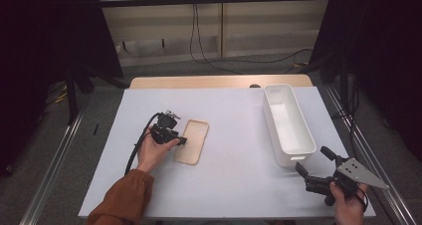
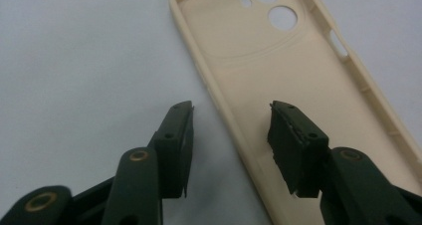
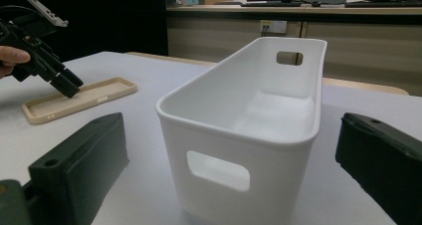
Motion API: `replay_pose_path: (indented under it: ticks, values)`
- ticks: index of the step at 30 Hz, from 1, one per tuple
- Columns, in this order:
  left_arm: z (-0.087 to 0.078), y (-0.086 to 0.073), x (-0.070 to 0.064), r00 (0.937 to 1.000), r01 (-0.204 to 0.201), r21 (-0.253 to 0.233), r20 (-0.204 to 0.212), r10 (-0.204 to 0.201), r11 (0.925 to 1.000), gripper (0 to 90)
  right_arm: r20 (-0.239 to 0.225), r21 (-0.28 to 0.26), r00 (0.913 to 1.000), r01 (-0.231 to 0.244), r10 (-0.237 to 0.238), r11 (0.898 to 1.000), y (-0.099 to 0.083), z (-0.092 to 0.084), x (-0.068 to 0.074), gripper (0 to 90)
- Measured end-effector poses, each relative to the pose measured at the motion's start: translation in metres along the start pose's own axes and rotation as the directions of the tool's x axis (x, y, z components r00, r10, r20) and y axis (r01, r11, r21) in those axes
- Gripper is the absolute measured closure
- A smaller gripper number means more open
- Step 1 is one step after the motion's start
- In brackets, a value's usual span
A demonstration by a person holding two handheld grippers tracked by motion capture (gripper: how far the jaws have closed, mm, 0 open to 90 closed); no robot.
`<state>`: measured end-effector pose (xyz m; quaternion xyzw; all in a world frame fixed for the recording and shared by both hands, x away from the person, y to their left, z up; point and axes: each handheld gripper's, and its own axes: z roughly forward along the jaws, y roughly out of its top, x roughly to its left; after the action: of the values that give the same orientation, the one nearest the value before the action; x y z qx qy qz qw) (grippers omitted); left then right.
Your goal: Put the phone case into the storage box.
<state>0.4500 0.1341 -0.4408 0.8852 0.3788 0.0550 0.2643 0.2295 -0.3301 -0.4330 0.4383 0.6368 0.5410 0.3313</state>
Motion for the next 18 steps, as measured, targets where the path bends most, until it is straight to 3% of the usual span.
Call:
replay_pose_path:
  ticks: [10,13,18]
  values:
    - [-0.0001,0.0006,-0.0011,0.9999,0.014,0.012,-0.001,-0.014,0.9998,57.1,-0.003,0.0,1.0,0.0,0.0,1.0,0.0001,0.0,0.0002,0.0]
    - [-0.0004,0.0004,-0.0022,0.9995,0.019,0.01,0.024,-0.019,0.9998,67.7,-0.003,0.0,1.0,0.0,0.0,1.0,0.0001,0.0,0.0002,0.0]
    - [-0.0001,-0.0005,-0.0012,0.9991,0.033,0.004,0.027,-0.033,0.9995,68.1,-0.003,0.0,1.0,0.001,-0.001,1.0,0.0001,-0.0001,0.0003,0.0]
